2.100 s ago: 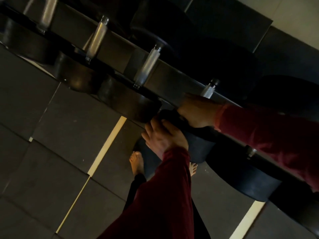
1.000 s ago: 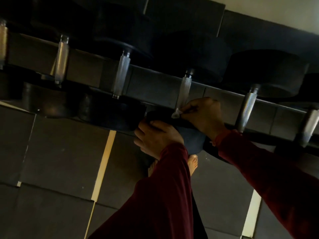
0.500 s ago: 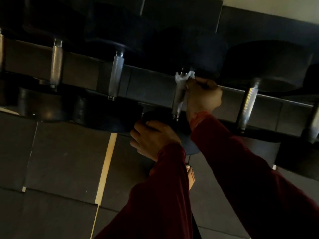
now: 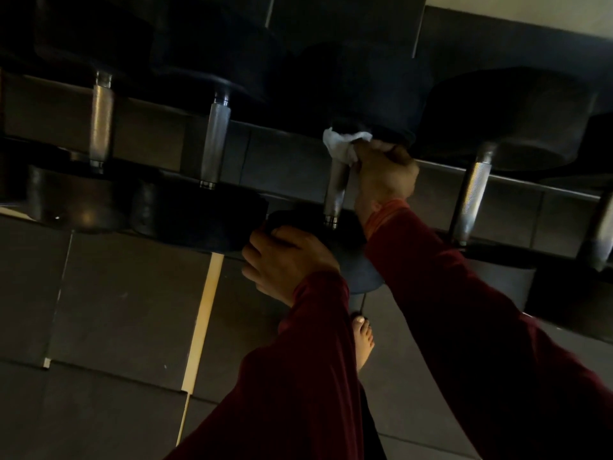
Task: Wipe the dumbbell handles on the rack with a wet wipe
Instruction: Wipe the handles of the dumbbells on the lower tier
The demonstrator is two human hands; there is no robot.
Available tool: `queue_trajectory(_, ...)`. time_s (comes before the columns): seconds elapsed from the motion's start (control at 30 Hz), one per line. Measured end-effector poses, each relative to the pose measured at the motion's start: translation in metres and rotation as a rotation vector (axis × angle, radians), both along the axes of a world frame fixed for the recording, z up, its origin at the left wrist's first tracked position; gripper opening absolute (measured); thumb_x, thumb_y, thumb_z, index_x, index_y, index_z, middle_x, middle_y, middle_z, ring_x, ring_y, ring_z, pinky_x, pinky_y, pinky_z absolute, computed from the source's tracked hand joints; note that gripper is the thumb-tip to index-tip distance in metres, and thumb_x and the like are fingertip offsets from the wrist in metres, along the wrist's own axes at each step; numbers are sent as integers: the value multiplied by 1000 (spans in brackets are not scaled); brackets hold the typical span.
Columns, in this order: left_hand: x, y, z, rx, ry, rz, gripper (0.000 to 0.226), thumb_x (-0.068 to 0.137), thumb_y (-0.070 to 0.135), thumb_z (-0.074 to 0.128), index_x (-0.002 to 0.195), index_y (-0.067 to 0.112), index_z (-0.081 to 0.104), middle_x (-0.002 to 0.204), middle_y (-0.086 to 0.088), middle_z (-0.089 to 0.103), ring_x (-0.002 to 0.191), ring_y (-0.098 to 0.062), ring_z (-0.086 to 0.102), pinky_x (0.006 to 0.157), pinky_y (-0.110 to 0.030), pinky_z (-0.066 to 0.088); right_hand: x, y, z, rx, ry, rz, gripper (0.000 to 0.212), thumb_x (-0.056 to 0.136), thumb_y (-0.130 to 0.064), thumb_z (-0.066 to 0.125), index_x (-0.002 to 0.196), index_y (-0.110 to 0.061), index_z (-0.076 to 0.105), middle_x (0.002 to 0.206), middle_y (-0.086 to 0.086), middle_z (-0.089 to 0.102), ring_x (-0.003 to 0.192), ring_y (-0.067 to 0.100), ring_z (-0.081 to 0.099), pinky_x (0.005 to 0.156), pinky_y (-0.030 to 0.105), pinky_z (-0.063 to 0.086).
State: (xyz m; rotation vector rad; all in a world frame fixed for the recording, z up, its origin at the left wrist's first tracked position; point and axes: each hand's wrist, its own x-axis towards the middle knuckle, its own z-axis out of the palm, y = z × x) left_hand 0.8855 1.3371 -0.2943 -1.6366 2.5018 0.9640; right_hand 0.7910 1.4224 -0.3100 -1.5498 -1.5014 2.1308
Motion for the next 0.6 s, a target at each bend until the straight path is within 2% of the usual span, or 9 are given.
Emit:
queue_trajectory(0.07, 0, 0, 1, -3, -5, -4, 37, 96, 29, 38, 125, 14, 56, 125, -9, 55, 111, -28, 46, 94, -40, 34, 0, 1, -1, -115, -1, -38, 18, 80, 2, 74, 98, 2, 72, 84, 8, 73, 73, 18, 71, 71, 29, 60)
queue_trajectory(0.13, 0, 0, 1, -10, -15, -11, 37, 96, 29, 39, 125, 14, 56, 125, -9, 55, 111, -29, 46, 93, -40, 34, 1, 6, -1, -176, -56, -19, 22, 83, -2, 73, 105, -1, 70, 88, 6, 73, 71, 13, 69, 63, 21, 58)
queue_trajectory(0.2, 0, 0, 1, -8, -17, -9, 36, 97, 29, 39, 125, 14, 55, 125, -9, 54, 112, -28, 46, 93, -40, 34, 1, 10, -3, -183, -59, -3, 21, 84, -4, 74, 104, -4, 69, 85, 2, 71, 70, 9, 67, 57, 16, 56)
queue_trajectory(0.27, 0, 0, 1, -3, -17, -8, 36, 97, 29, 39, 125, 14, 55, 126, -9, 54, 112, -28, 46, 93, -40, 35, 0, 9, -2, -181, -34, -25, 18, 82, -2, 74, 99, -4, 69, 84, 2, 71, 73, 11, 69, 59, 16, 57)
queue_trajectory(0.37, 0, 0, 1, 0, -13, -12, 36, 96, 29, 39, 125, 15, 55, 126, -8, 54, 112, -27, 46, 95, -42, 37, -1, 3, -4, -51, -27, -26, 11, 78, -1, 78, 87, -5, 72, 82, 4, 75, 79, 17, 73, 73, 29, 62)
queue_trajectory(0.43, 0, -1, 0, -3, -10, -10, 36, 96, 29, 39, 125, 15, 55, 125, -9, 55, 112, -28, 46, 95, -43, 38, 1, -2, -3, -9, -14, -39, 11, 78, 0, 77, 80, -9, 71, 78, 1, 74, 76, 16, 73, 73, 31, 62)
queue_trajectory(0.53, -1, -1, 0, -3, -10, -9, 36, 96, 28, 39, 125, 15, 56, 125, -9, 55, 112, -29, 47, 95, -44, 38, -1, -2, -2, -177, 6, -123, 11, 81, 4, 73, 87, -5, 70, 75, 0, 71, 68, 11, 69, 62, 21, 57)
queue_trajectory(0.6, 0, -1, 0, 3, -14, -8, 36, 96, 29, 38, 126, 15, 55, 125, -9, 54, 112, -28, 46, 95, -44, 38, -2, 2, -4, -172, -58, -87, 10, 84, -1, 72, 89, -8, 67, 76, -4, 67, 65, 6, 65, 55, 12, 51)
